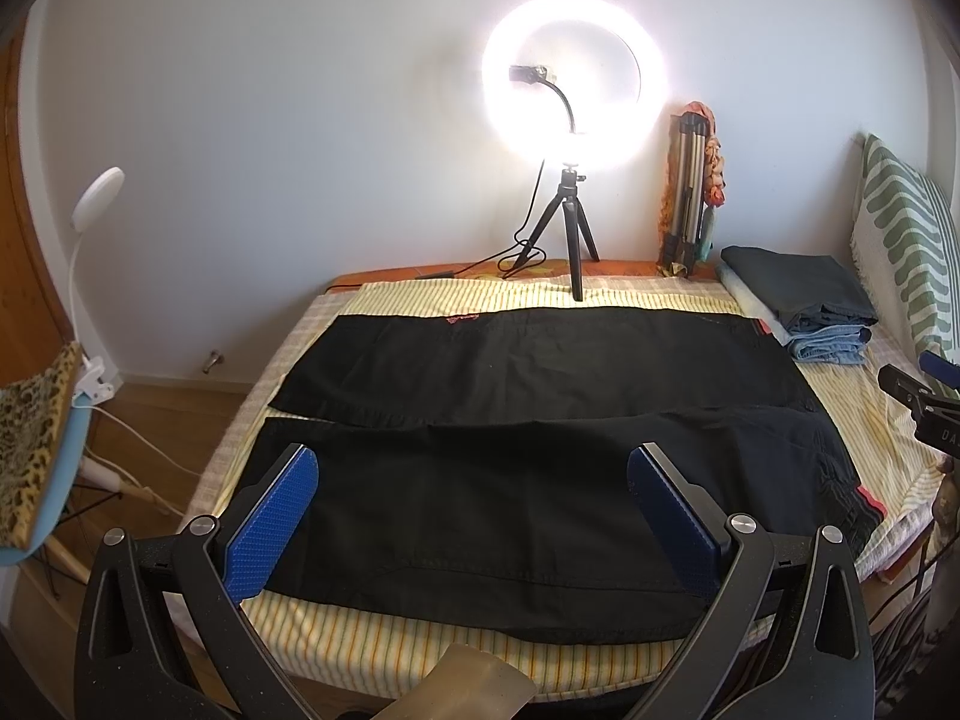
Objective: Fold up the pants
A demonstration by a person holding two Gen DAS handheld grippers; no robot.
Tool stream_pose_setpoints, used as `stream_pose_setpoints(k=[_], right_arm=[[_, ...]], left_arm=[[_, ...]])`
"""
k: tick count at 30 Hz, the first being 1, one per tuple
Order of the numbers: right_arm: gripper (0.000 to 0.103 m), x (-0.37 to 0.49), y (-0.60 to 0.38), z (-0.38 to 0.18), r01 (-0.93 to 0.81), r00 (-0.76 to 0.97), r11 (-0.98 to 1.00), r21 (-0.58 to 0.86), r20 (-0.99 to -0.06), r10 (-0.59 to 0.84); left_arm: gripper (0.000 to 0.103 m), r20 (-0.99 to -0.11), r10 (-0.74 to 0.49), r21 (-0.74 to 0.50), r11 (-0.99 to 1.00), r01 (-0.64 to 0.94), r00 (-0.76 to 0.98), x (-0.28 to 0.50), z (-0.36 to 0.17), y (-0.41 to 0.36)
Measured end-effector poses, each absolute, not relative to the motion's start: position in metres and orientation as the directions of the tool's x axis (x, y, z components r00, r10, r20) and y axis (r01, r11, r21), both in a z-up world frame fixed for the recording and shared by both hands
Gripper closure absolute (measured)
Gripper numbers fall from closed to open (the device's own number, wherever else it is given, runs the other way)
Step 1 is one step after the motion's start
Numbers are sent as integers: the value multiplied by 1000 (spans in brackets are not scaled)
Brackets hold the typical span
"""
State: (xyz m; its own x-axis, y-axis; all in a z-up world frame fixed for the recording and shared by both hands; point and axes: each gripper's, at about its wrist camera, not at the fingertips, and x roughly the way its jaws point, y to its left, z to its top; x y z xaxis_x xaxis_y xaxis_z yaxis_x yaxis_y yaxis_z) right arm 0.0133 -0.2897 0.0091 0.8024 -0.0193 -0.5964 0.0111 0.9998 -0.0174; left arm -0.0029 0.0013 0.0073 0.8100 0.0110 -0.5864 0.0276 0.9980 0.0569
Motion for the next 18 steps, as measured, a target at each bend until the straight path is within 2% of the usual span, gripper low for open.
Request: stream_pose_setpoints(k=[18], right_arm=[[0, 9, -289, 14, 15, 818, 1000, -18, -575, -22]], left_arm=[[0, -564, 13, 54, 998, 21, 826, -6, 12, 1]])
